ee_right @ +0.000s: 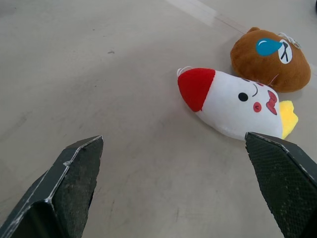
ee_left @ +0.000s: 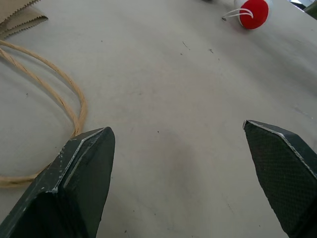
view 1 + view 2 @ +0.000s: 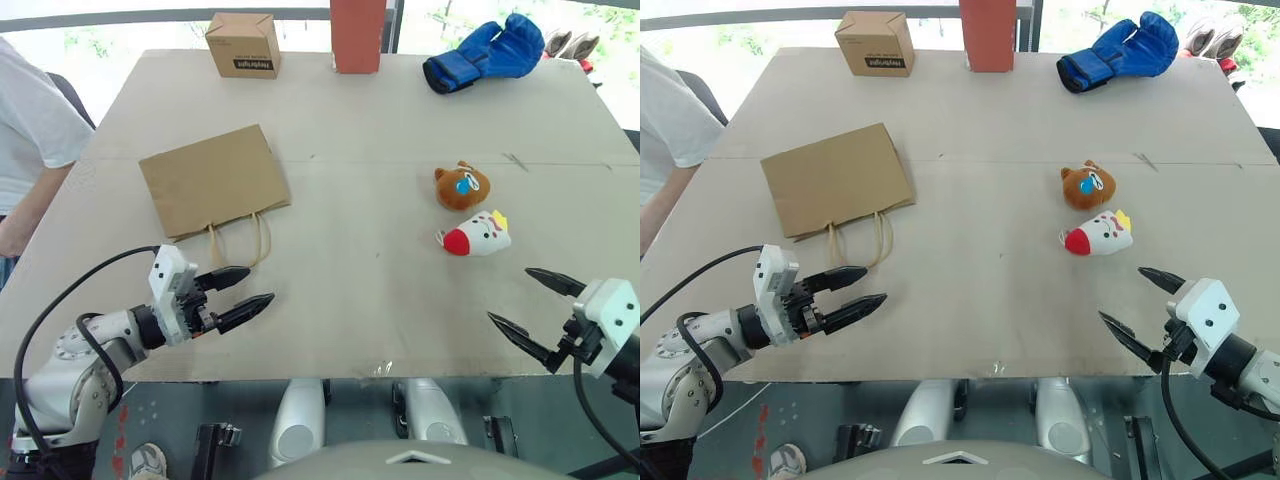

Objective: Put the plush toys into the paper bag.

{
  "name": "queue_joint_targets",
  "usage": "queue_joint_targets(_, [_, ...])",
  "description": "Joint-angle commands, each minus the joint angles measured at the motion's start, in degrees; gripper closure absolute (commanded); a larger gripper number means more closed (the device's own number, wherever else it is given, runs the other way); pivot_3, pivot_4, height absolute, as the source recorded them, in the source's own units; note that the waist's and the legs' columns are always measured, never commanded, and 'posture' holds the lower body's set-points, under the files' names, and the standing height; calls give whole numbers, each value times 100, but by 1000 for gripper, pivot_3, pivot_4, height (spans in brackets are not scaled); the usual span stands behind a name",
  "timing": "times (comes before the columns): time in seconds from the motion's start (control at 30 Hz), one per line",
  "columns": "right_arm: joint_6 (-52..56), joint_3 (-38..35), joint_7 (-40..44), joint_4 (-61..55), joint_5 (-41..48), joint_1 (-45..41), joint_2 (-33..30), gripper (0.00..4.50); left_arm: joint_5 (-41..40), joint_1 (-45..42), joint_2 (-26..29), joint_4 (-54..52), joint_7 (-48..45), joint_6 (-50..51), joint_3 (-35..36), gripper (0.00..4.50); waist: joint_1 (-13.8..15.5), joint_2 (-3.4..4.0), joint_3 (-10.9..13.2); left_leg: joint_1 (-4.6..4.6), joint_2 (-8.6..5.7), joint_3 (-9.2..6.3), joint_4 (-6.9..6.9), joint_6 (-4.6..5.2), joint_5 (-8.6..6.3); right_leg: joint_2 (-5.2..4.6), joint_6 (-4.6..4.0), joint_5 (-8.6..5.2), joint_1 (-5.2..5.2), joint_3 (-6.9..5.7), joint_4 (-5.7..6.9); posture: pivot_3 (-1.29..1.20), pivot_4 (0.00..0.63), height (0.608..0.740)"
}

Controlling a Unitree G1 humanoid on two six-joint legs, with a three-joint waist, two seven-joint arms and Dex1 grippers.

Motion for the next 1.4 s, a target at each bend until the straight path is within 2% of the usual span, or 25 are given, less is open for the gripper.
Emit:
queue_joint_targets(0.03, [-6,115,-98,-158,90,-319,0,0,-77,-156,37,31,15,-194,251,20,2,0,0,0,0,-1,0,3,1,1,0,0,0,-1,0,0,150,740])
queue_joint_targets(0.13, [174,728,-306,-324,85,-1011,-4,0,-7,-617,57,740,31,-544,537,20,-18,0,1,1,14,-18,-4,20,9,27,1,-1,0,-17,4,0,150,740])
queue_joint_targets(0.27, [332,1138,-355,-444,156,-1481,-40,0,320,-1068,535,1628,-503,-1062,550,20,-3,0,0,1,15,-35,-4,20,10,38,0,-2,-1,-28,18,0,150,740])
queue_joint_targets(0.4, [483,1554,-317,-569,278,-1865,-67,0,978,-1706,1208,2921,-1339,-2215,297,20,17,-11,-1,-7,14,-35,2,20,10,36,1,-2,-4,-35,14,0,150,740])
queue_joint_targets(0.5, [536,1883,-225,-587,303,-2125,-107,0,1460,-2122,1460,3739,-1890,-3209,-74,20,8,-9,-1,-5,14,-23,3,19,10,26,0,-2,-2,-34,14,0,150,740])
queue_joint_targets(0.9, [552,2379,-310,-616,261,-2424,-64,0,2446,-3529,1667,5814,-2957,-5905,-1006,20,10,-16,-4,-8,17,-22,3,22,12,28,2,-1,-1,-46,32,0,150,740])
queue_joint_targets(1.07, [530,2430,-392,-655,229,-2392,-30,0,2624,-3837,1457,6166,-2864,-6945,-1182,20,10,-16,-4,-7,17,-21,19,22,12,28,3,-2,-1,-44,54,0,150,740])
queue_joint_targets(1.23, [492,2483,-434,-623,174,-2408,-24,0,2585,-3944,1221,6087,-2764,-7334,-1333,20,7,-16,-4,-7,18,-23,42,22,12,29,4,-2,-1,-44,79,0,150,740])
queue_joint_targets(1.27, [484,2495,-446,-618,156,-2414,-19,0,2519,-3935,1159,6002,-2723,-7254,-1334,520,5,-16,-4,-7,19,-23,48,22,12,28,4,-2,1,-44,83,0,150,740])
queue_joint_targets(1.4, [481,2526,-505,-608,121,-2418,15,0,2308,-3776,1008,5656,-2713,-6911,-1336,1614,3,-16,-4,-8,19,-24,55,22,12,29,4,-2,1,-44,90,0,150,740])
